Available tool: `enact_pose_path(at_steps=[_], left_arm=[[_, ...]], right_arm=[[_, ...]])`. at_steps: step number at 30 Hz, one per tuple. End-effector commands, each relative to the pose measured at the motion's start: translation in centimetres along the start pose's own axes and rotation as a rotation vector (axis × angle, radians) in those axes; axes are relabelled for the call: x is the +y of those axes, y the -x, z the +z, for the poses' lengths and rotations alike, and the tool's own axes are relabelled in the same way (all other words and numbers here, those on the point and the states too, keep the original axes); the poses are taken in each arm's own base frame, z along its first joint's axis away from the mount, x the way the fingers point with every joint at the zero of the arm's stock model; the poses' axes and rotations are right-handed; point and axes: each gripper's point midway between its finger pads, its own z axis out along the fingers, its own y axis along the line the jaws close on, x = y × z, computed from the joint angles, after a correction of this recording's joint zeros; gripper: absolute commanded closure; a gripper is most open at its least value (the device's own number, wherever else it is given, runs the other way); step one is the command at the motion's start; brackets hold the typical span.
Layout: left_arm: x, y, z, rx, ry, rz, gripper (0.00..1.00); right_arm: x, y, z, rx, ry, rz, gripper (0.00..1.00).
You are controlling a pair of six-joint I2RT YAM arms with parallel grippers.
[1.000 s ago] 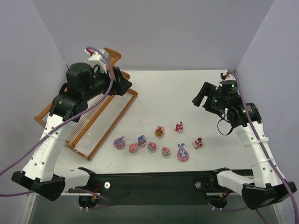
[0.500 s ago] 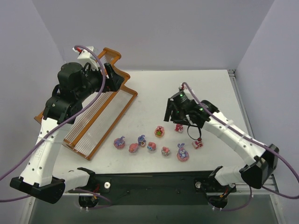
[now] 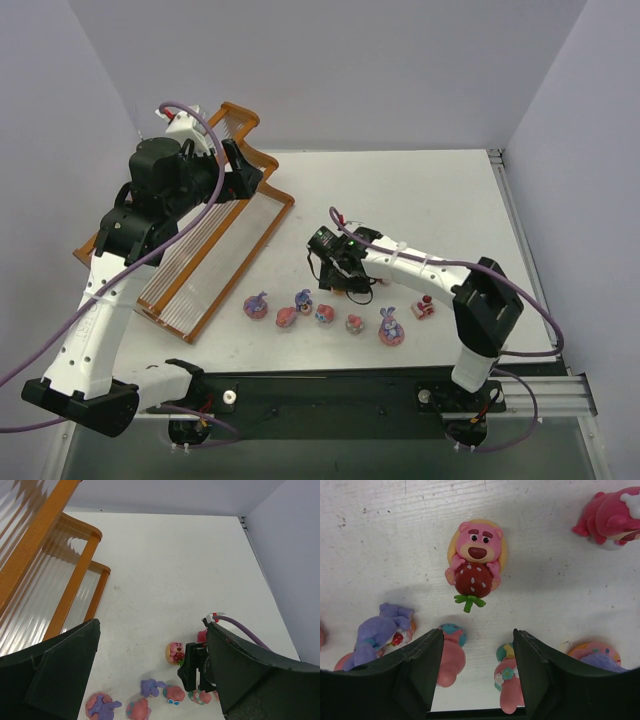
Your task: Place and organize the plastic toys onto the shelf
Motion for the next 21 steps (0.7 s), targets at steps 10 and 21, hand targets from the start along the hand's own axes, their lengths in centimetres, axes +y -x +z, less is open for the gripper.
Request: enact_pose_path(at_steps=[10, 21], left_arm=[[-0.3, 0.4, -0.4, -0.007, 0.004, -0.006, 0.03], [0.5, -0.1, -0.2, 0.006, 0.04, -0.005, 0.03]], right_arm=[[-0.3, 1.8, 2.4, -0.021, -0.092, -0.024, 0.4], [-0.2, 1.6, 4.0, 0.027, -0.089, -0.044, 0.79]])
